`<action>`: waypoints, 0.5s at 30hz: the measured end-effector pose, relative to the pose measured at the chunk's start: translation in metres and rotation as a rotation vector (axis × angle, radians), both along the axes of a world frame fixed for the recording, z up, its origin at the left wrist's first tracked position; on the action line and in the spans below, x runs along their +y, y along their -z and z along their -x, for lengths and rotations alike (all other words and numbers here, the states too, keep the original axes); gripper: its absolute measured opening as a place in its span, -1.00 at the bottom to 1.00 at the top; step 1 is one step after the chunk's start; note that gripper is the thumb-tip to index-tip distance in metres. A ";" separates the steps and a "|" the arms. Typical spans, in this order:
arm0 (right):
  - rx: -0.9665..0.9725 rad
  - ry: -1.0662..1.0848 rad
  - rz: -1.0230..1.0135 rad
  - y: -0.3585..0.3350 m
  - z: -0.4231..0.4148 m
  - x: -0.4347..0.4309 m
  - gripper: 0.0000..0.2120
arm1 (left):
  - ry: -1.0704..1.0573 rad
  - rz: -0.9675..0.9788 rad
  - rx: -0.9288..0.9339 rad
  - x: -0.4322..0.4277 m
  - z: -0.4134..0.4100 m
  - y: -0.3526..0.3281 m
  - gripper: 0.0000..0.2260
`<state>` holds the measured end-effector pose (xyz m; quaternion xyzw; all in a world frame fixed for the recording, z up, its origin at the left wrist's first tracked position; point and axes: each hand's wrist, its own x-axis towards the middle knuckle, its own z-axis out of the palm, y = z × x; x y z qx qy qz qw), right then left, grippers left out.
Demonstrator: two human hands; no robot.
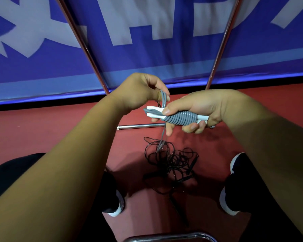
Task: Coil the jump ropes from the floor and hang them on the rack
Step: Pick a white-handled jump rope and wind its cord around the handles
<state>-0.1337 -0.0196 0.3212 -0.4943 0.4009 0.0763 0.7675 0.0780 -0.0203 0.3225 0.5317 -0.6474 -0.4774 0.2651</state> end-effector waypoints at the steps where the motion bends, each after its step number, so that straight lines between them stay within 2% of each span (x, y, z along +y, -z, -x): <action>1: 0.051 0.018 0.029 0.001 -0.001 0.000 -0.73 | -0.008 0.033 -0.008 -0.001 0.000 0.000 -0.89; 5: 0.218 0.138 0.188 0.009 -0.002 -0.008 -0.67 | -0.009 0.218 -0.220 -0.006 0.000 -0.001 -0.87; 8: 0.297 0.266 0.329 0.023 -0.001 -0.016 -0.66 | 0.075 0.309 -0.361 -0.007 0.003 -0.002 -0.88; 10: 0.339 0.371 0.428 0.030 0.000 -0.021 -0.68 | 0.133 0.346 -0.476 -0.008 0.005 0.001 -0.81; 12: 0.328 0.453 0.480 0.034 0.001 -0.022 -0.72 | 0.132 0.297 -0.543 -0.010 0.004 0.005 -0.75; 15: 0.225 0.515 0.495 0.036 -0.004 -0.022 -0.76 | 0.098 0.260 -0.665 -0.009 0.006 0.010 -0.85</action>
